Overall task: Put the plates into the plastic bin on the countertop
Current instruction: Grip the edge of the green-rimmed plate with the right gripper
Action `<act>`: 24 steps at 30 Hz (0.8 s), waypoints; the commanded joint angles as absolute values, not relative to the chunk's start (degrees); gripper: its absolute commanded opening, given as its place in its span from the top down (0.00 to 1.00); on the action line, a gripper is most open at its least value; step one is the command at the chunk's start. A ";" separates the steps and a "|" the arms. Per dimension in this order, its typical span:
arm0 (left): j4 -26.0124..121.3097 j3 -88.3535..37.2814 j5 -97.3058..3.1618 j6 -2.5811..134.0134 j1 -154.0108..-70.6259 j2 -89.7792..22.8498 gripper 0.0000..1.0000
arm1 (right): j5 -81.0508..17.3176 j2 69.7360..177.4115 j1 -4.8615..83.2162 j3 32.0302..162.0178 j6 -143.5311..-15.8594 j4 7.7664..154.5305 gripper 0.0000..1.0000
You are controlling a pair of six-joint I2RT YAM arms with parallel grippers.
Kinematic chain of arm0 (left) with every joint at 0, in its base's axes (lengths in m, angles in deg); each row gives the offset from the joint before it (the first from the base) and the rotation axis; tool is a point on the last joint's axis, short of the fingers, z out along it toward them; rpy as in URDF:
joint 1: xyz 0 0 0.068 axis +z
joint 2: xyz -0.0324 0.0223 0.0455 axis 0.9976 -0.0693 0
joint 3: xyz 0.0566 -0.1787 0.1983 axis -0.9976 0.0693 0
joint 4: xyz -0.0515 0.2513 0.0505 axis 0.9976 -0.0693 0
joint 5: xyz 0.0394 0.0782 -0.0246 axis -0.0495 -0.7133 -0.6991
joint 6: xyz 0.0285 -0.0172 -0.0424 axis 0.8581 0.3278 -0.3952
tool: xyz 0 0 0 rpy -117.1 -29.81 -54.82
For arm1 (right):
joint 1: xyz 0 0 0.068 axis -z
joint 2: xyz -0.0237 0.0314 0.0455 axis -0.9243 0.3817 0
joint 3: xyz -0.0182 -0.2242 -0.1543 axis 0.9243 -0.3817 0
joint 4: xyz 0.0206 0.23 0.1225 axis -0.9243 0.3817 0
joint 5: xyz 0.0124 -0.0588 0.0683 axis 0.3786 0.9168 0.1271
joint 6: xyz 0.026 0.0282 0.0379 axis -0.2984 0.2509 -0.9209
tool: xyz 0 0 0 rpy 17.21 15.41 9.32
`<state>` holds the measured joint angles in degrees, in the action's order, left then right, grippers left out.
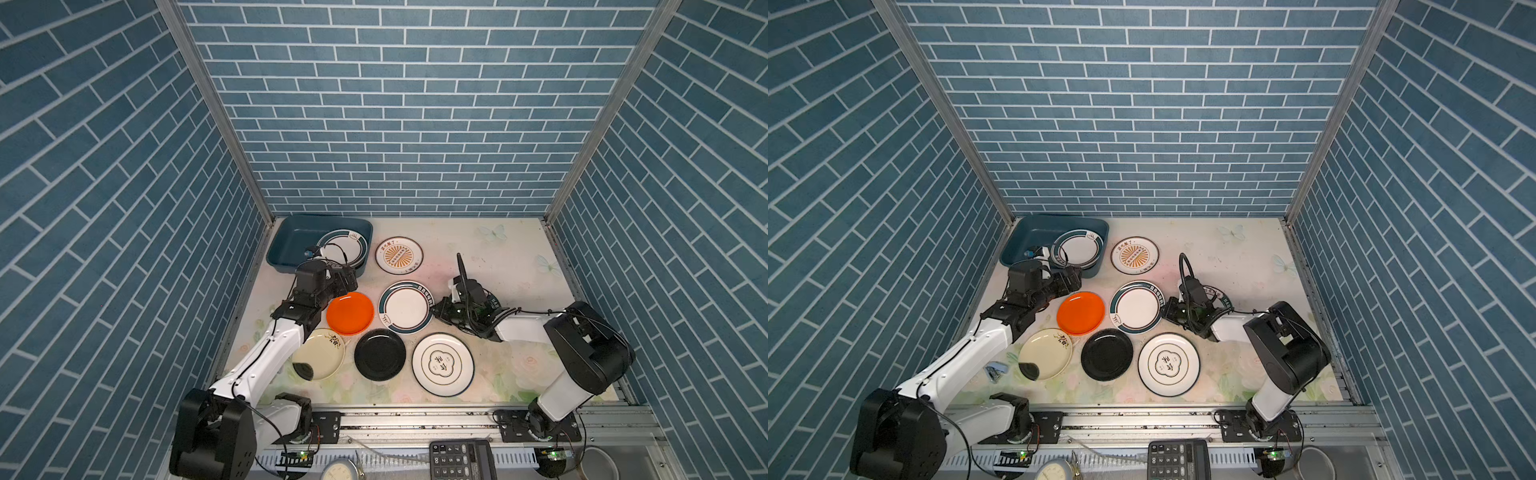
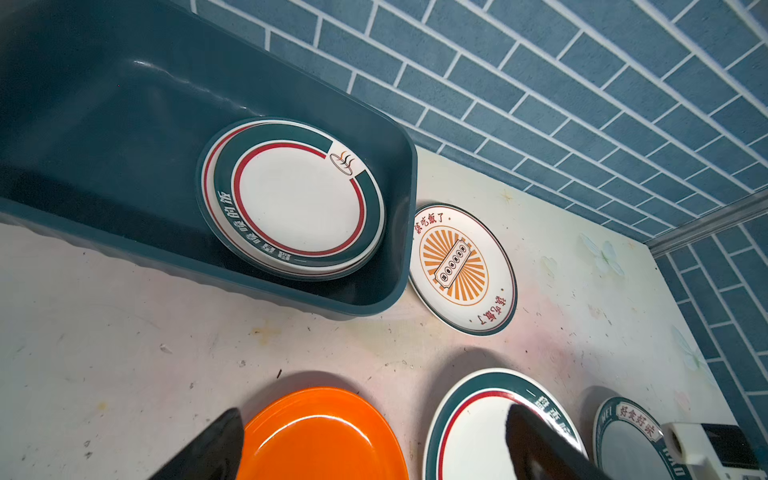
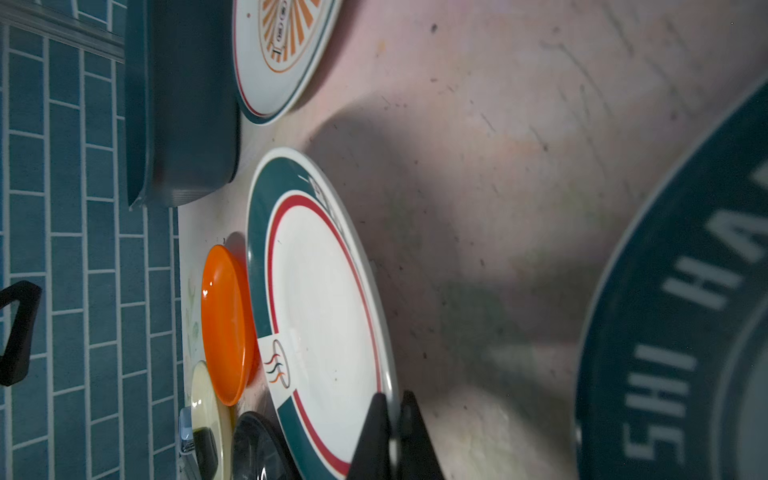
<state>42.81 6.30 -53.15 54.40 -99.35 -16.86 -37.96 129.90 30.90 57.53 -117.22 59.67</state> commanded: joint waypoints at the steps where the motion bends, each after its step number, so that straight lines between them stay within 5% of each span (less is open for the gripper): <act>1: 42.11 4.98 -52.49 54.07 -99.50 -16.03 0.00 | -35.49 129.04 30.65 57.18 -116.40 62.66 0.97; 24: 42.29 4.93 -51.40 53.59 -99.43 -17.33 0.00 | -28.24 121.56 30.75 65.01 -109.73 77.14 1.00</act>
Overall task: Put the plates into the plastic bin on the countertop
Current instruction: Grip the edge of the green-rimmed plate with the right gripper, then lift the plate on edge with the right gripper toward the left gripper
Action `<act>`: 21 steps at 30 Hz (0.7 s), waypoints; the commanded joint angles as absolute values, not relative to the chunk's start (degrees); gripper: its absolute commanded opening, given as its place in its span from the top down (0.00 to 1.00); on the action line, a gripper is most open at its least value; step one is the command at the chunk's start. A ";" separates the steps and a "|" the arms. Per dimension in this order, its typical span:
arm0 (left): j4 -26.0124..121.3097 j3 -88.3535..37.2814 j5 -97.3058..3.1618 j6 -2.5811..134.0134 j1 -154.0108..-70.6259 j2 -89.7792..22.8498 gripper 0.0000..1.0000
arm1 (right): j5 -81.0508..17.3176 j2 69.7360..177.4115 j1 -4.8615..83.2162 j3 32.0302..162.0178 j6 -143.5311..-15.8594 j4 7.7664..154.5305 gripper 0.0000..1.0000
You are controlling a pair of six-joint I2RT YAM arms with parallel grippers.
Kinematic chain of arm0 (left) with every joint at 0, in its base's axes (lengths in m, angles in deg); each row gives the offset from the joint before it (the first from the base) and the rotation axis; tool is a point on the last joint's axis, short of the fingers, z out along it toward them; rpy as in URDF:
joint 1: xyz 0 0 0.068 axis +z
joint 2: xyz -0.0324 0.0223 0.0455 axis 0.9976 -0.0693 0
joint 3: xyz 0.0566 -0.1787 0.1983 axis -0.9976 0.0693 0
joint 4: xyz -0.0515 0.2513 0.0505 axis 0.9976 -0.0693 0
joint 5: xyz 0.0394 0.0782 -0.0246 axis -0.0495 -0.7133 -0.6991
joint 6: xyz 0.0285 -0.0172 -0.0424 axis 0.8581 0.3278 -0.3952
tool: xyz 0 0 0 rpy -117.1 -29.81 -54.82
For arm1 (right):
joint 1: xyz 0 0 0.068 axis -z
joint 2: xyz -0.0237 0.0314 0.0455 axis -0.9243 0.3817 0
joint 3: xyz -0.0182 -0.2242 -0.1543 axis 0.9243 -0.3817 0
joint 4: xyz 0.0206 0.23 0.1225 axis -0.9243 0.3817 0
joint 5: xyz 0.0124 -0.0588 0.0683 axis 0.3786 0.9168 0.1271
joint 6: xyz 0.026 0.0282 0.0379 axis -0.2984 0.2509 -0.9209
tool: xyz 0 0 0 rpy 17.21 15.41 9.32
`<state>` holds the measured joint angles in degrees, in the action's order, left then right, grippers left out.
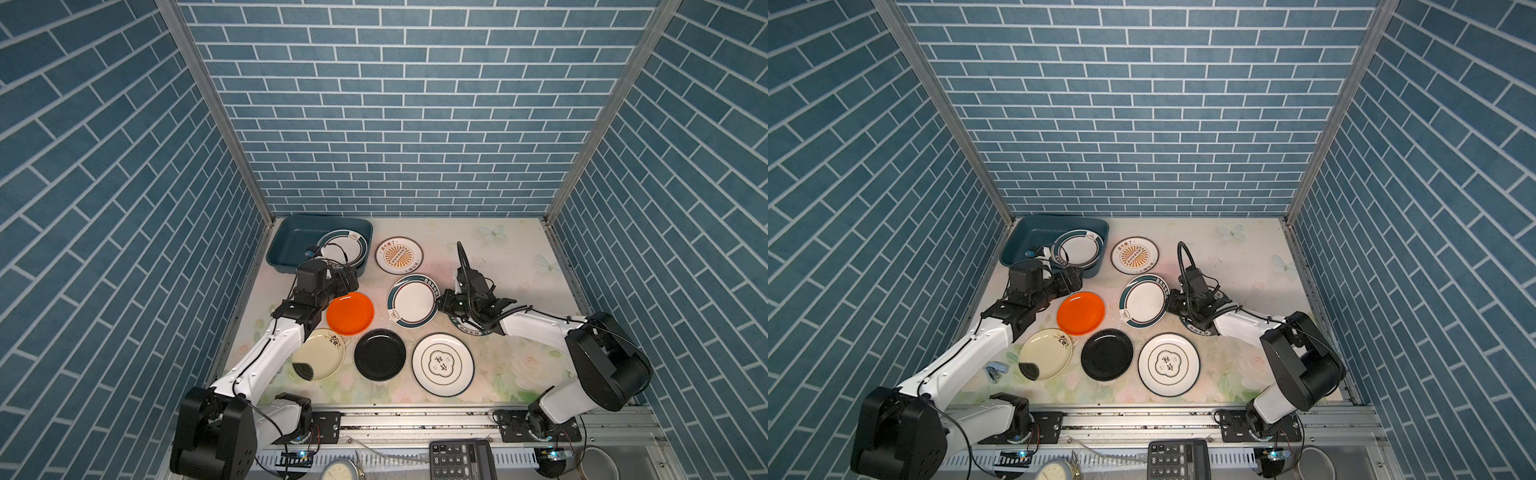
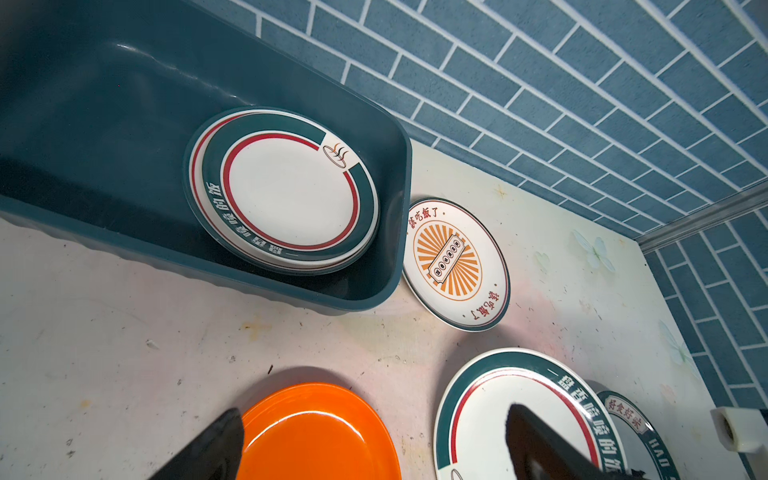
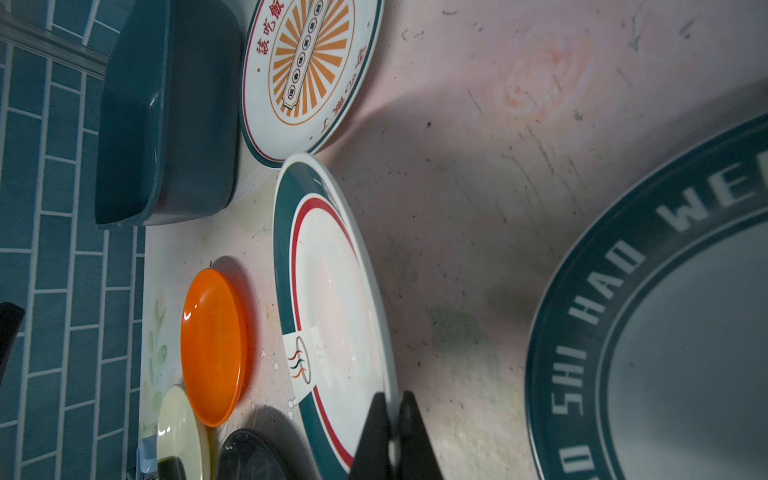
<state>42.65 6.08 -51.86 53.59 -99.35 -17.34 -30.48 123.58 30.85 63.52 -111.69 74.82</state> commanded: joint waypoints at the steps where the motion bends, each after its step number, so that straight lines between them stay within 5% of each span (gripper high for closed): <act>1: 42.29 5.06 -51.48 53.53 -99.44 -17.17 0.00 | -28.14 121.42 30.73 65.11 -109.55 77.23 1.00; 21: 42.54 4.90 -49.37 52.58 -99.47 -18.92 0.00 | -28.12 117.51 35.91 67.91 -105.99 80.72 1.00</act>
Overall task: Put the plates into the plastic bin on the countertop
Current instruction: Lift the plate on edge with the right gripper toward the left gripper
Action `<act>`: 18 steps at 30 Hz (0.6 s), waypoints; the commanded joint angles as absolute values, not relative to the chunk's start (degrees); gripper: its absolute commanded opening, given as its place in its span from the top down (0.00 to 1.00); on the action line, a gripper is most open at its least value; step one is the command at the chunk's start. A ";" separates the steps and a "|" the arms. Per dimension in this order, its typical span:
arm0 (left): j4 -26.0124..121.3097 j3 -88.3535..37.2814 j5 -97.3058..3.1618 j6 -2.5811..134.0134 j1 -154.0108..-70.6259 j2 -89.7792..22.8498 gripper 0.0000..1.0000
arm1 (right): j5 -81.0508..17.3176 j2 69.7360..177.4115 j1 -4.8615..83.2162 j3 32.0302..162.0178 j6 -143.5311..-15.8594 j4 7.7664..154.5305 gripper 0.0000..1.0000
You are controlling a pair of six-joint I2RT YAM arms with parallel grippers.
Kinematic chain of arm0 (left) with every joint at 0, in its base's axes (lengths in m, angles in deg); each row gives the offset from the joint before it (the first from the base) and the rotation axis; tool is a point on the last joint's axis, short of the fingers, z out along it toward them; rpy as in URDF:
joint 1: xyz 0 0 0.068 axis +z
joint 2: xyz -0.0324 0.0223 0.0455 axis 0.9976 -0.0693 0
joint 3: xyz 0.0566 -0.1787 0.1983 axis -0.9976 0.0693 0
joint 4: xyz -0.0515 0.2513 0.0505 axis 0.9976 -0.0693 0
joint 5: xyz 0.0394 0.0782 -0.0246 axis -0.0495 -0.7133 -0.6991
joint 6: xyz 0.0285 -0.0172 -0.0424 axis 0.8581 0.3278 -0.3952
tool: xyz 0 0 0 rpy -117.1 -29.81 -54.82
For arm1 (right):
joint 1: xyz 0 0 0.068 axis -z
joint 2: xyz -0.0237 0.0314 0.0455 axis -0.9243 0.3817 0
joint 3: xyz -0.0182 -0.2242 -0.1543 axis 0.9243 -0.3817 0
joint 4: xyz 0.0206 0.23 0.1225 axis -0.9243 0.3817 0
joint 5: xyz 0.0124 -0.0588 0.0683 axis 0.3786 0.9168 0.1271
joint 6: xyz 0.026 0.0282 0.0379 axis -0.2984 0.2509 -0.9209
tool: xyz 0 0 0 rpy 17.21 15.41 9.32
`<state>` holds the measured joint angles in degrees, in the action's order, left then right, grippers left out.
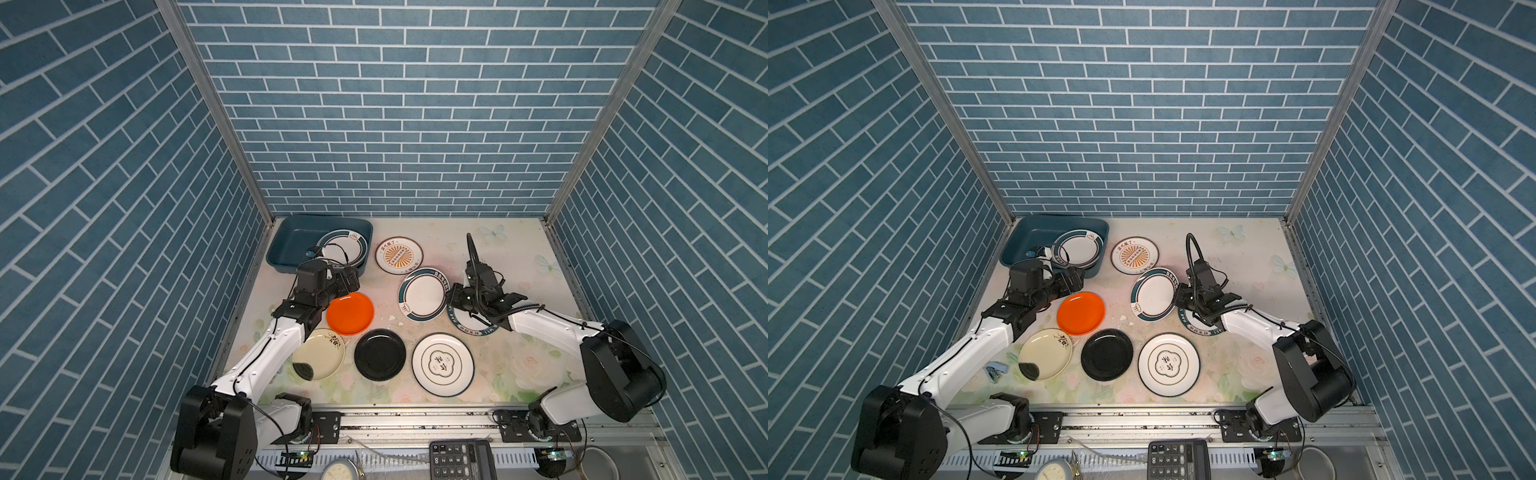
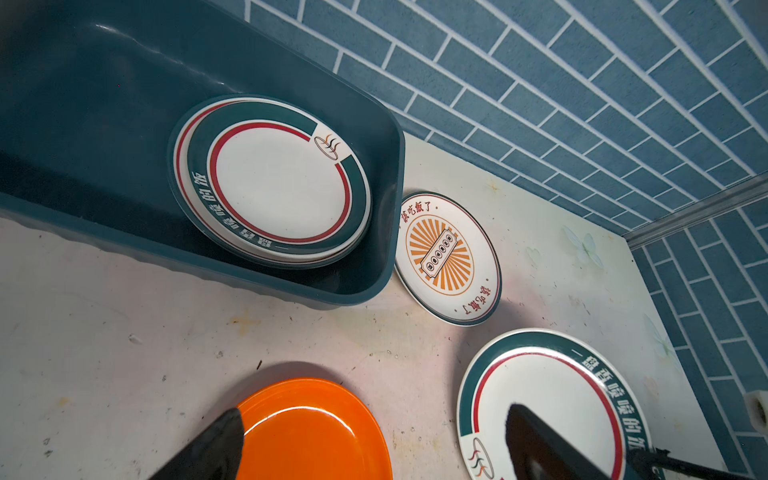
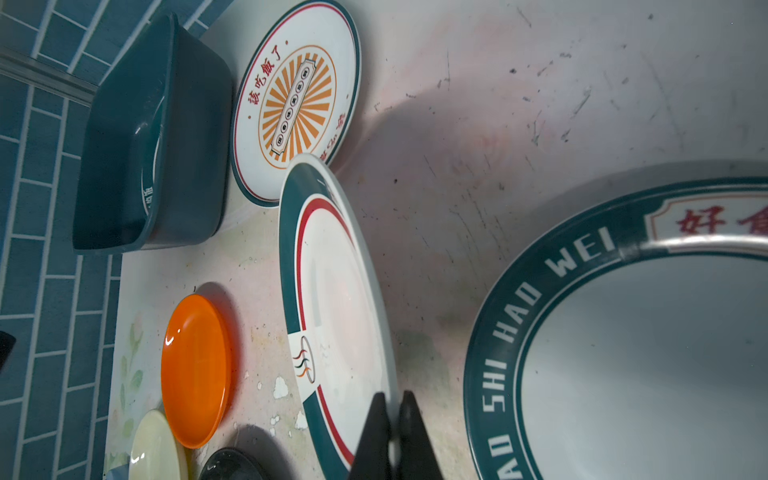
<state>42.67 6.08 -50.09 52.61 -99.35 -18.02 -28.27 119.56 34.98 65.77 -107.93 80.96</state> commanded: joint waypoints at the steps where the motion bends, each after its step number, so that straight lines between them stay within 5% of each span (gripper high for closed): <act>1: 42.53 4.82 -49.32 52.51 -99.48 -19.06 0.00 | -28.35 117.49 36.28 68.14 -105.79 80.68 1.00; 18: 50.22 6.27 -43.81 49.32 -99.48 -19.32 0.00 | -38.75 117.51 45.24 71.84 -104.98 77.80 1.00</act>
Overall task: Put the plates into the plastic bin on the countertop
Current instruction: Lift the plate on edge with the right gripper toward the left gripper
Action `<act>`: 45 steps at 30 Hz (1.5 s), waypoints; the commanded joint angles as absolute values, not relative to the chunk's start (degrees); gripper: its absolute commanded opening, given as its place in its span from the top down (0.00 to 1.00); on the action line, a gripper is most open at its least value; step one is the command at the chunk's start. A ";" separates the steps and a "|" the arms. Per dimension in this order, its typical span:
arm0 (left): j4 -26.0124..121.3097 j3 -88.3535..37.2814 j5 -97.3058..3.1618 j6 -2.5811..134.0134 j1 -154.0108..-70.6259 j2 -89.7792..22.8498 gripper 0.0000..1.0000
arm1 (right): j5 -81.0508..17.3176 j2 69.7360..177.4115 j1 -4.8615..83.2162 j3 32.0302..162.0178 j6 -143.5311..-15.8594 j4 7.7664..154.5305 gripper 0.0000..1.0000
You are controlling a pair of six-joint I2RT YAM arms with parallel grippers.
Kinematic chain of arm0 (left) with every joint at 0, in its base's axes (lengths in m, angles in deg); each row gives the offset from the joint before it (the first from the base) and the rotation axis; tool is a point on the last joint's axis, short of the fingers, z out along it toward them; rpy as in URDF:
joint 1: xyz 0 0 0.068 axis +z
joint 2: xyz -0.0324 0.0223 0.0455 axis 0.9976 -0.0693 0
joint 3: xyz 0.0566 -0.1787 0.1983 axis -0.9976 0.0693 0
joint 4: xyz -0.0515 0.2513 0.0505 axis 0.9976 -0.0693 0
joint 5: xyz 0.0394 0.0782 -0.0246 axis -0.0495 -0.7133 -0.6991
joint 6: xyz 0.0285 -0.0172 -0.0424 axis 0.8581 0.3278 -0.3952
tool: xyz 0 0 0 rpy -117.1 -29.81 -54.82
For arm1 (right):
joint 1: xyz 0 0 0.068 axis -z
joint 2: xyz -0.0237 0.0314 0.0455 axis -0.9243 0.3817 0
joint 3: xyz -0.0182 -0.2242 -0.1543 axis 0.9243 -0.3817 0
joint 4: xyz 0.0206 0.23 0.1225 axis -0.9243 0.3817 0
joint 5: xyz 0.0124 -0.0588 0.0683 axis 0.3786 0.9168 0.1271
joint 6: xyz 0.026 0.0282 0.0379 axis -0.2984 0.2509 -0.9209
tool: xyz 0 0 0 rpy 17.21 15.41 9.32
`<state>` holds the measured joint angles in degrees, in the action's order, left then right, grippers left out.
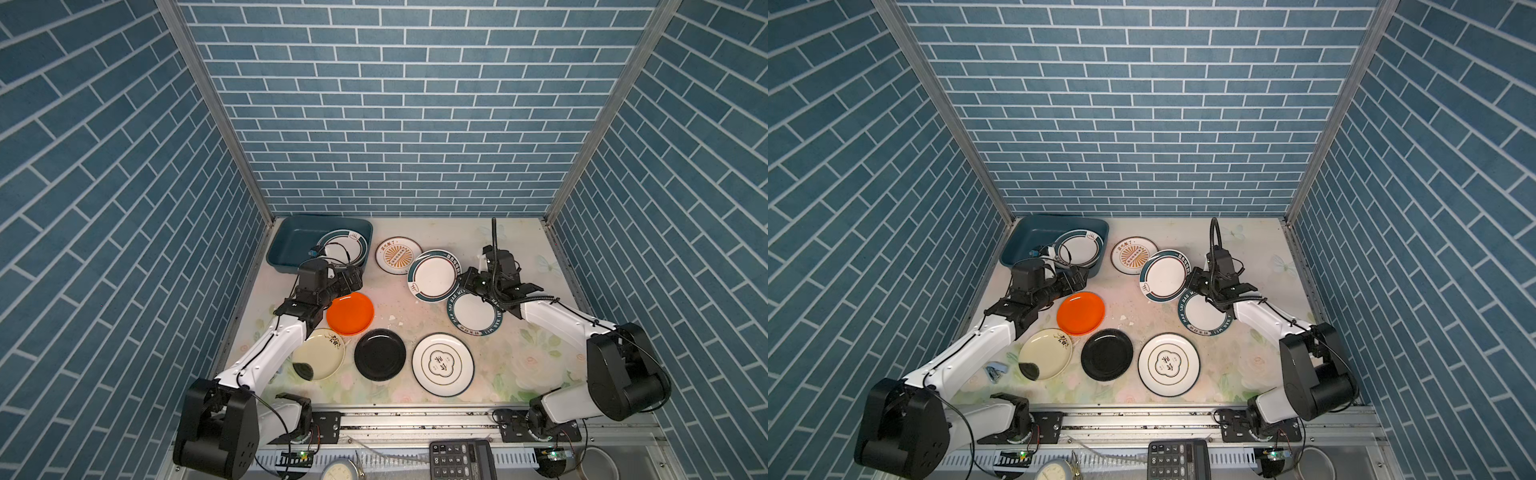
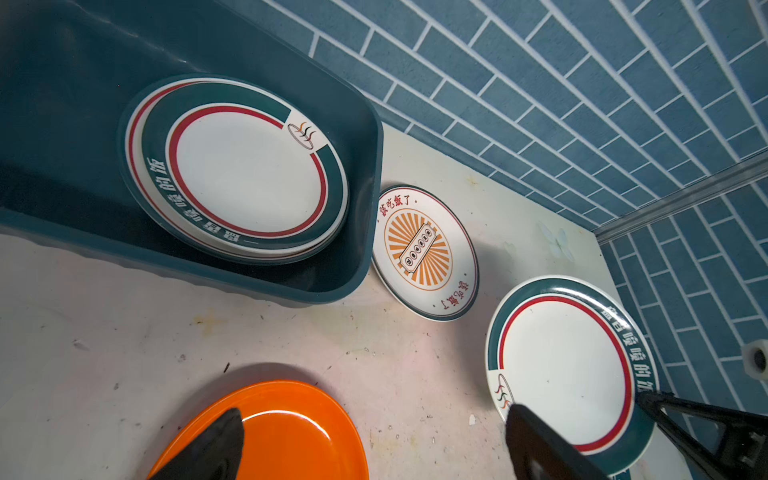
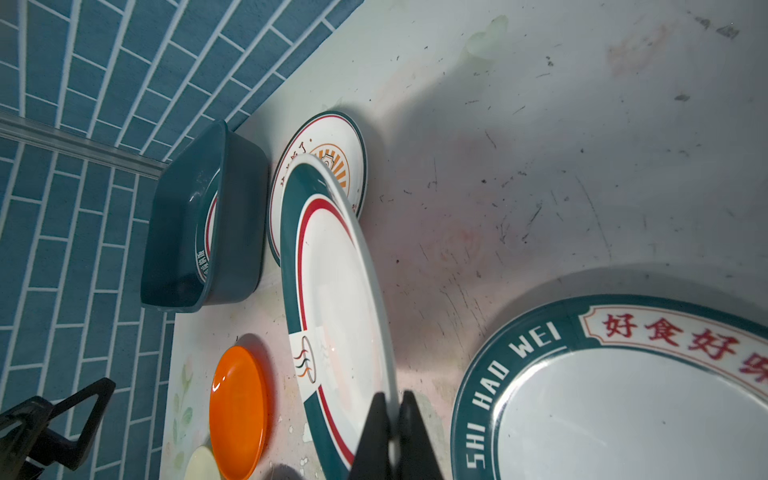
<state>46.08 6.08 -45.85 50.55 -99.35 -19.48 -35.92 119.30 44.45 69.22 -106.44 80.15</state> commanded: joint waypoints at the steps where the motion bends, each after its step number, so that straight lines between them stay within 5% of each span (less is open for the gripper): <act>1: 51.35 6.30 -43.17 48.88 -99.48 -19.51 0.01 | -39.23 117.49 45.47 72.02 -104.98 77.60 1.00; 14: 67.53 8.36 -31.69 44.51 -100.95 -26.21 0.01 | -46.45 116.55 45.93 74.13 -103.76 75.18 1.00; 45: 84.62 4.19 -25.94 38.05 -106.42 -42.01 0.41 | -56.26 120.42 45.94 69.24 -112.48 58.95 1.00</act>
